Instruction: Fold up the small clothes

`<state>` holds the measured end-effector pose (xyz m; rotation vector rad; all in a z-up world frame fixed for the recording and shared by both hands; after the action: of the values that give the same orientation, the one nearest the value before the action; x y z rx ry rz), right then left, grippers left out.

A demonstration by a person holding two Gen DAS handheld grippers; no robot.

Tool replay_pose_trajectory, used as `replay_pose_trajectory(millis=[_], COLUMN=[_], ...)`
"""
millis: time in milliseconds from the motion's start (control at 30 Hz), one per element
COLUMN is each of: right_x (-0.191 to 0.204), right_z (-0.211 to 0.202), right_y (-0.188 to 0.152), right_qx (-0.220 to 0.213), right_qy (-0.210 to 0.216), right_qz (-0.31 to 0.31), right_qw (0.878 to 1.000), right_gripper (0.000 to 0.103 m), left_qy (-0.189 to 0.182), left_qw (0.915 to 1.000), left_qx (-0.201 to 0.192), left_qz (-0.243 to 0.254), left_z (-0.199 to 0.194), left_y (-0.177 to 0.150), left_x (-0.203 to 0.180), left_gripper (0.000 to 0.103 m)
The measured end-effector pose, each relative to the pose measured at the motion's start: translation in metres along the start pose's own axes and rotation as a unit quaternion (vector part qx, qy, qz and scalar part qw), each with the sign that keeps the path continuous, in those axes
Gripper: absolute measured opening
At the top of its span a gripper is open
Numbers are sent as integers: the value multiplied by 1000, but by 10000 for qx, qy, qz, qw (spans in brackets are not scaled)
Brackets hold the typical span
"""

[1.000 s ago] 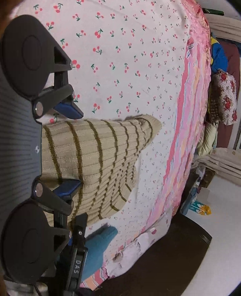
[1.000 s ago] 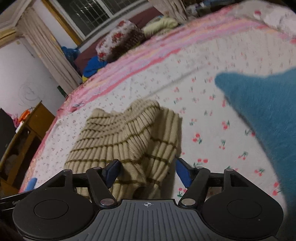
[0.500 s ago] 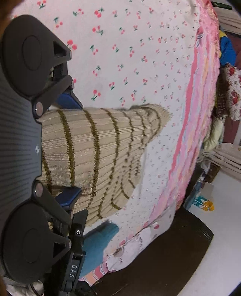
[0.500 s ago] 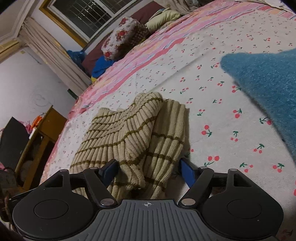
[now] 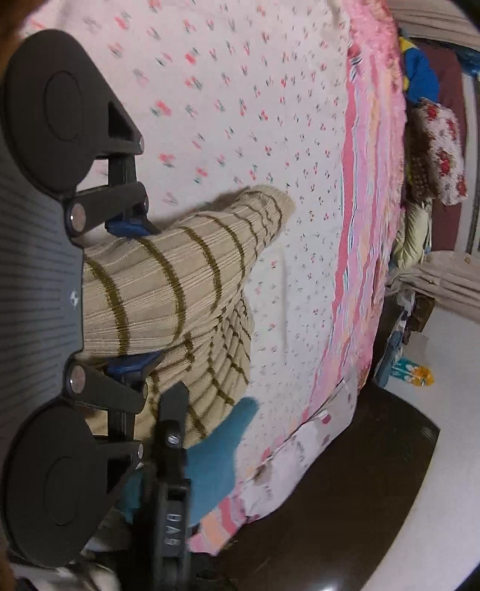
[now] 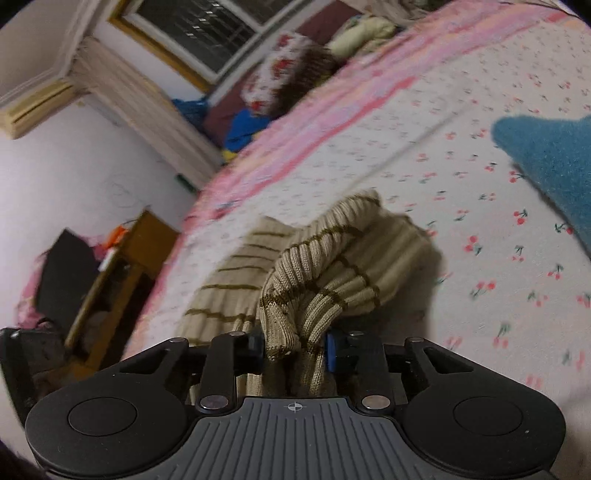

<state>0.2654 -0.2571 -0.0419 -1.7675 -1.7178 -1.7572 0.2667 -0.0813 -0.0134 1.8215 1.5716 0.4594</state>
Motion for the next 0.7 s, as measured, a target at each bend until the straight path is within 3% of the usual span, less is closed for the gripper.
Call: replay_pose_trajectory(millis=[100, 167, 200, 233, 400, 500, 600, 700], right_x=[6, -6, -18, -22, 2, 25, 44, 43], right_z=[-11, -10, -9, -9, -36, -54, -56, -40], right_y=[-19, -33, -39, -43, -38, -37, -49, -71], right_qx=[185, 385, 477, 532, -26, -326, -286, 136], right_qy=[-221, -818, -1270, -1464, -1679, -1955, -1967, -2100], right_qz=[-105, -290, -364, -411, -593, -1046, -1308, -1451], right_qw=[9995, 9955, 9901, 9869, 9840, 9746, 9713, 9668], right_gripper=[28, 31, 36, 45, 47, 47, 47, 45], left_qy=[196, 455, 527, 594, 924, 1182, 1275, 1393], left_qw=[9996, 9980, 9976, 9972, 9950, 9915, 9900, 9878], left_qx=[198, 380, 398, 386, 35, -129, -88, -28], left_qz=[81, 200, 231, 253, 387, 535, 605, 689], left_z=[-6, 1, 3, 1, -24, -37, -42, -44], left_y=[-31, -52, -58, -61, -47, -43, -50, -61], left_x=[2, 4, 5, 5, 5, 5, 3, 2], left_gripper=[63, 64, 64, 64, 64, 65, 66, 66])
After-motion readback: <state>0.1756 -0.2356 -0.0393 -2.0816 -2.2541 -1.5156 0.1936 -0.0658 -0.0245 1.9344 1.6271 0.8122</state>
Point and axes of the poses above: each gripper's, at about its wrist camera, not at the fingertips, and z roughly the way its jaws point, x to its left, y to its top, the point moved 10 cm from there along z, roughly the way its jaws point, and after that the axes turned 14 degrees about y, right-handed, at the moved point
